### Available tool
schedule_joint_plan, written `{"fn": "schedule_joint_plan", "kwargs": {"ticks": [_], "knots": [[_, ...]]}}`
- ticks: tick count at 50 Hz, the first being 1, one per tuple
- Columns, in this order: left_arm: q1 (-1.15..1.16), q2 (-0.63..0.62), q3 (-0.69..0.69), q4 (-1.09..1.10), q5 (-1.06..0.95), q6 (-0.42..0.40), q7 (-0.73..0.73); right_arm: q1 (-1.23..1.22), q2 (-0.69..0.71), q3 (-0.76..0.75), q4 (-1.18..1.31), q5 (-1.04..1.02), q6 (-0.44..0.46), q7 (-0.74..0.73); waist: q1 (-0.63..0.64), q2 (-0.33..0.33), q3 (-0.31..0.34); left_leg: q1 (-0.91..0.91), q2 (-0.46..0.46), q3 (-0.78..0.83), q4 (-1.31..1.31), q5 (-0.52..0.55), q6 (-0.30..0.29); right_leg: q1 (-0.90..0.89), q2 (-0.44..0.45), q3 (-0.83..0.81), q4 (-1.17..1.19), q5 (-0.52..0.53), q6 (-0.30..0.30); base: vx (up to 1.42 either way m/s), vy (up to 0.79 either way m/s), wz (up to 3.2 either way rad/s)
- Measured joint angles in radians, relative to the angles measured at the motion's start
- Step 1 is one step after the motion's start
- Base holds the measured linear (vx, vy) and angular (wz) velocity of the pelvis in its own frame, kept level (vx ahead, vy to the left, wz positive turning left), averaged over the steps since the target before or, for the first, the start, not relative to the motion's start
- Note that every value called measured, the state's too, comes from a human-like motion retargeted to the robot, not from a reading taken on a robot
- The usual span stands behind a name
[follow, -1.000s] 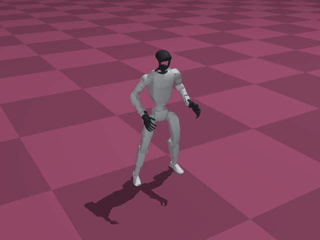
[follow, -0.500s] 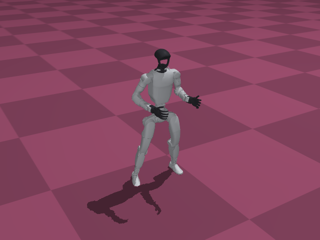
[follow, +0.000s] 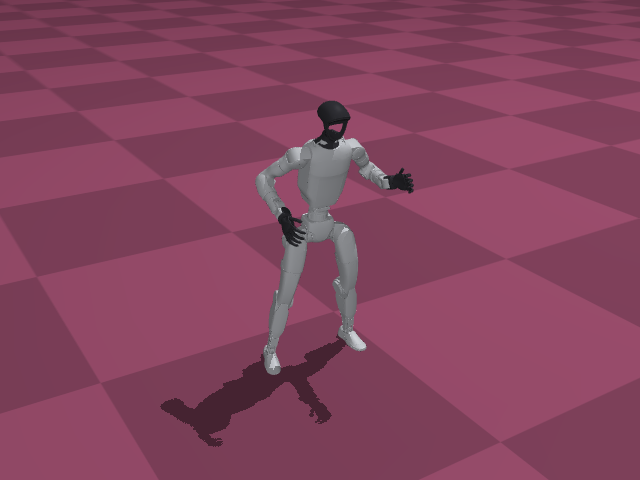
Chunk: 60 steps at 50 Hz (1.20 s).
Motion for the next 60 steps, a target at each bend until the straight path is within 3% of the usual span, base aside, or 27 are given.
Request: {"fn": "schedule_joint_plan", "kwargs": {"ticks": [5,10,15,17,20,22,23,25,28,30,32,33,34,36,37,38,40,45,47,50,52,53,55,57,60], "knots": [[0.157,0.028,0.023,-0.043,-0.018,-0.029,0.006,0.102,-0.019,-0.050,-0.024,-0.119,0.001,-0.010,-0.003,-0.006,0.048,-0.062,0.006,0.020,-0.020,0.007,-0.021,-0.090,0.009,0.040,0.009,-0.033,0.000,-0.15,0.02,-0.25],[0.187,-0.033,-0.049,0.046,-0.064,0.017,0.076,0.080,-0.067,0.011,0.067,-0.275,0.037,-0.080,-0.058,-0.030,0.190,-0.186,-0.051,0.005,0.106,-0.025,0.026,-0.191,-0.047,0.108,0.087,-0.080,0.000,-0.24,0.11,0.08],[-0.006,-0.101,-0.237,0.227,-0.040,0.067,0.158,-0.065,-0.013,0.164,0.279,-0.363,0.059,-0.211,-0.103,-0.034,0.353,-0.462,-0.048,-0.078,0.571,-0.206,0.118,-0.383,-0.066,0.131,0.406,-0.167,-0.062,-0.27,0.05,0.34],[-0.107,-0.150,-0.305,0.340,0.132,0.067,0.187,-0.146,0.034,0.207,0.391,-0.365,0.127,-0.285,-0.110,-0.019,0.377,-0.612,-0.034,-0.120,0.791,-0.309,0.168,-0.511,-0.059,0.133,0.597,-0.246,-0.088,-0.21,0.11,0.09],[-0.280,-0.248,-0.358,0.600,0.216,0.132,0.176,-0.351,0.096,0.277,0.674,-0.214,0.143,-0.335,-0.143,0.015,0.386,-0.815,-0.020,-0.193,1.091,-0.407,0.230,-0.665,-0.055,0.119,0.858,-0.337,-0.104,-0.11,0.18,0.22],[-0.408,-0.340,-0.341,0.839,0.159,0.170,0.130,-0.534,0.145,0.275,0.945,-0.070,0.149,-0.280,-0.164,0.024,0.377,-0.892,-0.025,-0.218,1.235,-0.456,0.258,-0.736,-0.074,0.121,1.002,-0.360,-0.083,0.00,0.30,0.17],[-0.460,-0.373,-0.327,0.938,0.119,0.189,0.112,-0.609,0.152,0.269,1.041,0.000,0.158,-0.232,-0.172,0.037,0.374,-0.913,-0.024,-0.231,1.286,-0.470,0.273,-0.725,-0.070,0.119,1.010,-0.388,-0.100,0.05,0.41,-0.02],[-0.532,-0.400,-0.323,1.076,0.018,0.200,0.099,-0.703,0.138,0.259,1.121,0.119,0.158,-0.147,-0.171,0.051,0.354,-0.922,-0.023,-0.224,1.346,-0.499,0.292,-0.710,-0.076,0.127,1.013,-0.400,-0.103,0.13,0.54,-0.22],[-0.421,-0.334,-0.395,0.975,-0.102,0.149,0.121,-0.570,0.039,0.242,0.806,0.212,0.106,-0.120,-0.146,0.072,0.307,-0.777,-0.028,-0.146,1.260,-0.519,0.270,-0.578,-0.105,0.131,0.870,-0.276,-0.059,0.34,0.75,-0.24],[-0.259,-0.269,-0.417,0.803,-0.112,0.115,0.092,-0.391,-0.054,0.185,0.519,0.206,0.087,-0.062,-0.129,0.109,0.255,-0.634,-0.064,-0.081,1.070,-0.454,0.251,-0.429,-0.135,0.105,0.629,-0.073,-0.058,0.44,0.95,0.12],[-0.096,-0.193,-0.412,0.665,-0.041,0.090,0.022,-0.209,-0.120,0.091,0.341,0.150,0.088,0.014,-0.101,0.143,0.176,-0.469,-0.141,-0.026,0.765,-0.268,0.204,-0.255,-0.167,0.036,0.288,0.250,-0.053,0.40,1.04,0.52],[-0.038,-0.154,-0.405,0.622,-0.013,0.075,-0.010,-0.147,-0.143,0.056,0.307,0.114,0.100,0.043,-0.094,0.151,0.122,-0.398,-0.207,-0.027,0.567,-0.118,0.180,-0.185,-0.173,0.015,0.105,0.416,-0.051,0.35,0.98,0.60],[0.035,-0.106,-0.385,0.586,0.018,0.063,-0.053,-0.080,-0.143,0.023,0.291,0.077,0.107,0.073,-0.068,0.161,0.066,-0.323,-0.234,-0.043,0.384,0.050,0.118,-0.152,-0.134,0.041,0.016,0.490,-0.030,0.36,0.89,0.33],[0.191,-0.021,-0.305,0.535,0.062,0.048,-0.145,0.021,-0.119,-0.022,0.306,0.001,0.118,0.122,-0.007,0.183,-0.039,-0.191,-0.226,-0.109,0.073,0.372,-0.043,-0.139,0.009,0.125,-0.029,0.504,0.000,0.36,0.75,-0.30],[0.267,0.005,-0.248,0.520,0.072,0.044,-0.181,0.045,-0.105,-0.029,0.334,-0.041,0.126,0.137,0.014,0.184,-0.080,-0.146,-0.222,-0.139,-0.039,0.481,-0.097,-0.142,0.068,0.142,-0.023,0.486,0.000,0.28,0.87,-0.43],[0.343,0.016,-0.180,0.509,0.078,0.043,-0.202,0.050,-0.093,-0.023,0.373,-0.088,0.136,0.143,0.021,0.167,-0.108,-0.116,-0.238,-0.147,-0.103,0.519,-0.097,-0.150,0.088,0.127,-0.001,0.461,0.000,0.22,0.96,-0.19],[0.454,0.022,-0.060,0.510,0.081,0.043,-0.210,0.030,-0.062,0.005,0.455,-0.167,0.157,0.134,0.008,0.119,-0.137,-0.101,-0.230,-0.140,-0.128,0.482,-0.090,-0.161,0.107,0.054,0.037,0.410,0.000,0.13,0.92,0.26],[0.467,0.072,0.016,0.638,0.106,0.067,-0.167,-0.044,-0.001,0.066,0.567,-0.160,0.183,0.156,-0.030,-0.060,-0.078,-0.112,-0.186,-0.023,0.070,0.368,0.004,-0.119,0.113,0.136,-0.002,0.367,0.000,0.09,0.84,0.88],[0.440,0.102,0.002,0.698,0.113,0.091,-0.185,-0.059,0.002,0.097,0.564,-0.145,0.186,0.198,-0.033,-0.122,-0.053,-0.116,-0.127,-0.022,0.145,0.311,-0.003,-0.108,0.147,0.213,-0.006,0.362,0.000,0.18,0.61,0.78],[0.397,0.109,-0.043,0.756,0.119,0.117,-0.194,-0.079,-0.020,0.148,0.507,-0.126,0.186,0.252,-0.035,-0.189,-0.031,-0.103,-0.011,-0.017,0.186,0.223,-0.046,-0.090,0.200,0.269,-0.011,0.471,0.000,0.22,0.63,0.55],[0.382,0.089,-0.068,0.745,0.097,0.118,-0.136,-0.088,-0.041,0.169,0.444,-0.128,0.178,0.242,-0.035,-0.213,-0.035,-0.100,0.027,0.030,0.182,0.130,-0.025,-0.081,0.128,0.258,0.056,0.269,0.000,0.13,1.29,0.37],[0.357,0.063,-0.086,0.730,0.083,0.118,-0.077,-0.104,-0.059,0.173,0.409,-0.138,0.177,0.217,-0.041,-0.228,-0.026,-0.102,0.025,0.063,0.187,0.070,0.001,-0.097,0.052,0.246,0.156,0.061,0.000,0.07,1.44,0.38],[0.274,-0.013,-0.101,0.715,0.082,0.119,0.035,-0.180,-0.065,0.187,0.412,-0.198,0.175,0.142,-0.041,-0.208,0.025,-0.109,0.115,0.091,0.236,-0.046,0.027,-0.140,-0.005,0.232,0.385,-0.284,-0.052,0.02,1.22,0.19],[0.131,-0.166,-0.099,0.737,0.099,0.139,0.118,-0.312,-0.017,0.220,0.568,-0.298,0.199,0.016,-0.030,-0.146,0.123,-0.145,0.187,-0.001,0.371,-0.131,0.076,-0.221,-0.022,0.262,0.673,-0.438,-0.101,-0.04,1.12,0.00],[-0.113,-0.430,-0.154,0.774,0.097,0.141,0.178,-0.528,0.104,0.250,0.928,-0.362,0.262,-0.148,-0.047,-0.047,0.247,-0.261,0.165,-0.217,0.660,-0.229,0.111,-0.269,-0.075,0.273,0.906,-0.466,-0.057,-0.04,1.21,0.52]]}}
